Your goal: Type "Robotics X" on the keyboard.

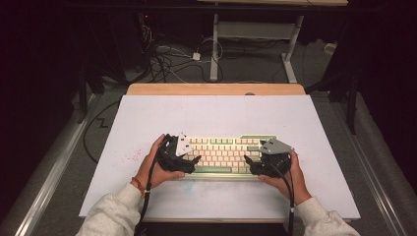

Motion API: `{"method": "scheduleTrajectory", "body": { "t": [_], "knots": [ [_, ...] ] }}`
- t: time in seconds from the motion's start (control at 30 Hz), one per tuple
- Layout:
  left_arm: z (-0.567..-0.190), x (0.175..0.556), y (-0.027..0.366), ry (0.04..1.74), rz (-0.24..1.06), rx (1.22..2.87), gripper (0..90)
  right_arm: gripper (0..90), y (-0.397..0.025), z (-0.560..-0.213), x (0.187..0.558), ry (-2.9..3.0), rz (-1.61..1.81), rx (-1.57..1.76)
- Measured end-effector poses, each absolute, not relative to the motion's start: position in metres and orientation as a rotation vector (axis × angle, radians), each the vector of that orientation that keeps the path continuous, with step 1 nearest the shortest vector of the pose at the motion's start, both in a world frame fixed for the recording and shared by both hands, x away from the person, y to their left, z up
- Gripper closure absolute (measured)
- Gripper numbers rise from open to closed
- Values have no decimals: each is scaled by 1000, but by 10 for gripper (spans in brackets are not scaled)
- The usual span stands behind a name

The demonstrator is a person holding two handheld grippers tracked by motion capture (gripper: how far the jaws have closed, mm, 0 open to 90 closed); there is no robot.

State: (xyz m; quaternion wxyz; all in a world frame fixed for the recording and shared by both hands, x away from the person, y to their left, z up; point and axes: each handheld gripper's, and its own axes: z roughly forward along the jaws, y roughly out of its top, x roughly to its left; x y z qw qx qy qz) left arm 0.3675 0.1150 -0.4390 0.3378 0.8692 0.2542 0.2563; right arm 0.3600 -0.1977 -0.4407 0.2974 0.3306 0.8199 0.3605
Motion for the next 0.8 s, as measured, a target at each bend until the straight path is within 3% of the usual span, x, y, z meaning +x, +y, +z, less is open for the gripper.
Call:
{"method": "scheduleTrajectory", "body": {
  "t": [0.23,0.8],
  "knots": [
    [-439,364,115,641,685,2231,154,197,-196,-439,359,2184,986,856],
    [-432,355,124,661,772,2169,170,205,-189,-430,358,2151,1028,805]
  ]
}}
